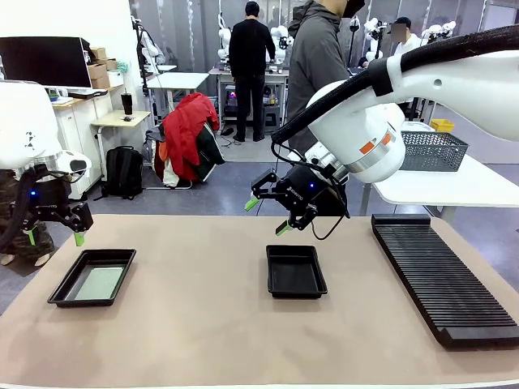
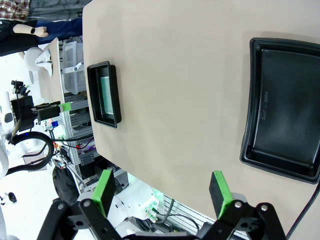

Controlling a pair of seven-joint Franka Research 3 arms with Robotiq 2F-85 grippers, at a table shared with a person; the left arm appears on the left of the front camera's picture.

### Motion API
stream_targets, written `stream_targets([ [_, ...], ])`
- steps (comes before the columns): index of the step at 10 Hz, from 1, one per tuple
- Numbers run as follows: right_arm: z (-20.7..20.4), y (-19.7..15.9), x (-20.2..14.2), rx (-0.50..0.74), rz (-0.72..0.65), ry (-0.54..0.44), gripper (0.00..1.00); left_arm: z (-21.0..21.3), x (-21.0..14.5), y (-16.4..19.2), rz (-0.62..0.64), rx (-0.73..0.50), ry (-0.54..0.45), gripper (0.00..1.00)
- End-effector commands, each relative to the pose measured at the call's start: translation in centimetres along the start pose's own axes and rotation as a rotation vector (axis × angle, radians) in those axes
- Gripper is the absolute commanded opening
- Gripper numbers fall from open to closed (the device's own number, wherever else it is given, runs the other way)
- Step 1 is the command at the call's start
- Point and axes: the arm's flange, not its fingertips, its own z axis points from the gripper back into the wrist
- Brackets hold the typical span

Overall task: Inspect and transfer BCBs to ESD trays.
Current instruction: Pick up the Blank PCB from the PCB Rack and place it in the right ESD tray.

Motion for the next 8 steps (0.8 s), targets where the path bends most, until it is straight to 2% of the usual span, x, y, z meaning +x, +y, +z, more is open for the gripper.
stream_targets([
  [1,-0.02,0.09,0.02,-0.005,0.001,0.0,1.0,-0.11,0.04,0.06,0.002,0.0,0.002,1.0],
  [8,-0.02,0.09,0.02,-0.005,0.001,0.0,1.0,-0.11,0.04,0.06,0.002,0.0,0.002,1.0],
])
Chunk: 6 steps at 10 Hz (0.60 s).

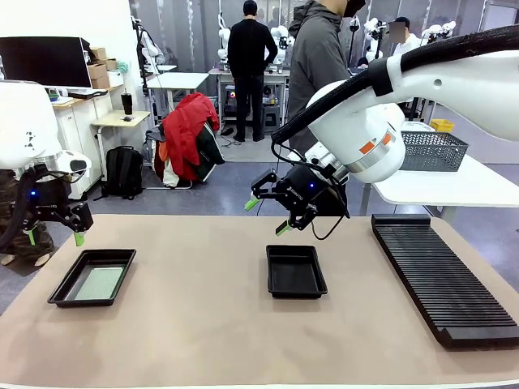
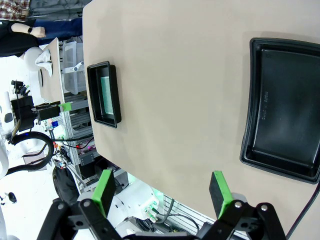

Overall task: Inspect and transfer BCBs to ESD trays.
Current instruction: Pick up the Blank PCB from the PCB Rack and place it in the right ESD tray.

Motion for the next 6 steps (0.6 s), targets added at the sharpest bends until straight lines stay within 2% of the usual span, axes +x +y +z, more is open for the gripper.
stream_targets([
  [1,-0.02,0.09,0.02,-0.005,0.001,0.0,1.0,-0.11,0.04,0.06,0.002,0.0,0.002,1.0],
  [6,-0.02,0.09,0.02,-0.005,0.001,0.0,1.0,-0.11,0.04,0.06,0.002,0.0,0.002,1.0],
])
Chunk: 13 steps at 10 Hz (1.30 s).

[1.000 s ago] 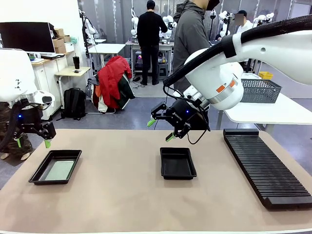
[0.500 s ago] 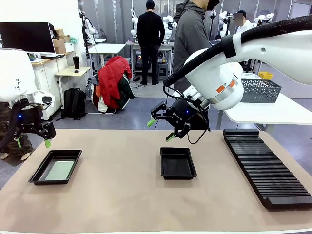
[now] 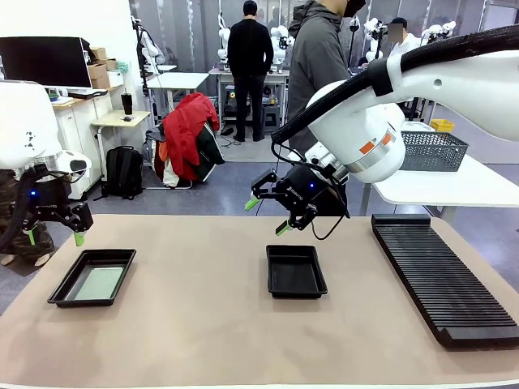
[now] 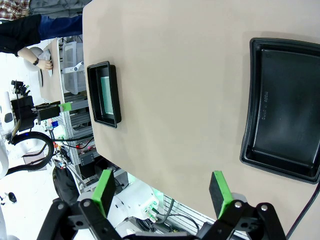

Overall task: Inspect and transfer BCBs to ESD trays.
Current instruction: Pick up the Blank PCB from the PCB Rack and place it in the right ESD tray.

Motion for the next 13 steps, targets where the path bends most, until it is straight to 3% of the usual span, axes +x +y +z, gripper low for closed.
stream_targets([
  [1,-0.02,0.09,0.02,-0.005,0.001,0.0,1.0,-0.11,0.04,0.06,0.002,0.0,0.002,1.0],
  [13,-0.02,0.09,0.02,-0.005,0.001,0.0,1.0,-0.11,0.04,0.06,0.002,0.0,0.002,1.0],
])
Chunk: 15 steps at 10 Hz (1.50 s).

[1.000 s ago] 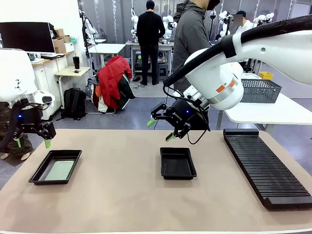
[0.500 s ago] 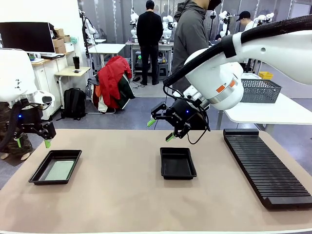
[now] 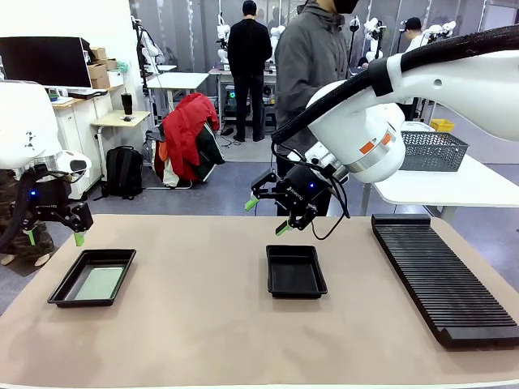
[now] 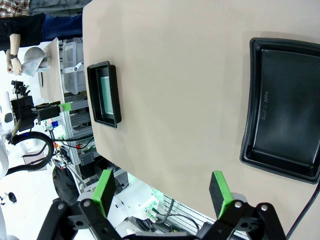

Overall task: Inspect and transfer BCBs to ESD trays.
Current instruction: Pick up the Blank PCB from the PCB Rack and place it in the right ESD tray.

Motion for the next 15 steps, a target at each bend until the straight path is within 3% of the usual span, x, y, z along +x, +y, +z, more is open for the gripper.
stream_targets([
  [1,-0.02,0.09,0.02,-0.005,0.001,0.0,1.0,-0.11,0.04,0.06,0.002,0.0,0.002,1.0],
  [15,-0.02,0.09,0.02,-0.005,0.001,0.0,1.0,-0.11,0.04,0.06,0.002,0.0,0.002,1.0],
])
